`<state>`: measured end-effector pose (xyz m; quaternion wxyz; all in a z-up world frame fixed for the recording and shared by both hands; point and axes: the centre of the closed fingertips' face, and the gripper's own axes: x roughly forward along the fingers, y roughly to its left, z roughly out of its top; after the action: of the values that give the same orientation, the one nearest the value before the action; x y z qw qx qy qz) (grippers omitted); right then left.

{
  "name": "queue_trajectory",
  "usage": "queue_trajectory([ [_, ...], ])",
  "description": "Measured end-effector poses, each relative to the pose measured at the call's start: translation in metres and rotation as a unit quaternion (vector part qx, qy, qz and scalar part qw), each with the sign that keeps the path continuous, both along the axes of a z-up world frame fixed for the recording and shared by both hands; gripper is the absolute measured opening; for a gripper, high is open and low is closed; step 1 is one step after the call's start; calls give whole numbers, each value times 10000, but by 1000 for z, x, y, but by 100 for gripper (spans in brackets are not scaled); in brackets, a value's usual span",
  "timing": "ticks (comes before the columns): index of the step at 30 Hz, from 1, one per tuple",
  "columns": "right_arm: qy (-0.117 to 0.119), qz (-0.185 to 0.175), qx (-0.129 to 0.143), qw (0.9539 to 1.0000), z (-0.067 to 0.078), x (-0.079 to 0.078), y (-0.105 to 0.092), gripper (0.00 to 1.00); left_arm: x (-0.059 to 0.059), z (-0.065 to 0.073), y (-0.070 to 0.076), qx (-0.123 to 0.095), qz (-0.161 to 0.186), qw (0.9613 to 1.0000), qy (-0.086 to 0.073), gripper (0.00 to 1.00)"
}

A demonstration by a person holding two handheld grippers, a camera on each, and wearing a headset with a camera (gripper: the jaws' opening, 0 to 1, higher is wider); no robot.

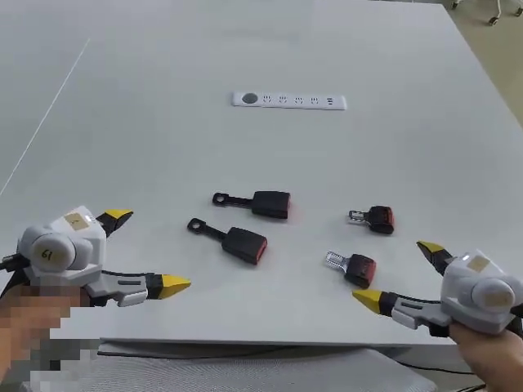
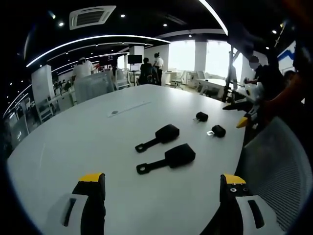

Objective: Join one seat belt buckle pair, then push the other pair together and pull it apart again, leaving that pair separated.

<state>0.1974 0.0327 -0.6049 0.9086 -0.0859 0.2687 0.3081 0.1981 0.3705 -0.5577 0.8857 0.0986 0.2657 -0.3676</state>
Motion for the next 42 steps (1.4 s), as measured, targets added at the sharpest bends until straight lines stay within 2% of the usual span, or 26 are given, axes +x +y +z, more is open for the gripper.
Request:
queue_trajectory([
  [26,51,47,-3,10000,-2,2,0,95,2,0,-1,42,-89,10000,11,100],
  [42,115,179,-28,9998,-6,3,1,95,4,-5,-8,125,-244,9996,41,100],
])
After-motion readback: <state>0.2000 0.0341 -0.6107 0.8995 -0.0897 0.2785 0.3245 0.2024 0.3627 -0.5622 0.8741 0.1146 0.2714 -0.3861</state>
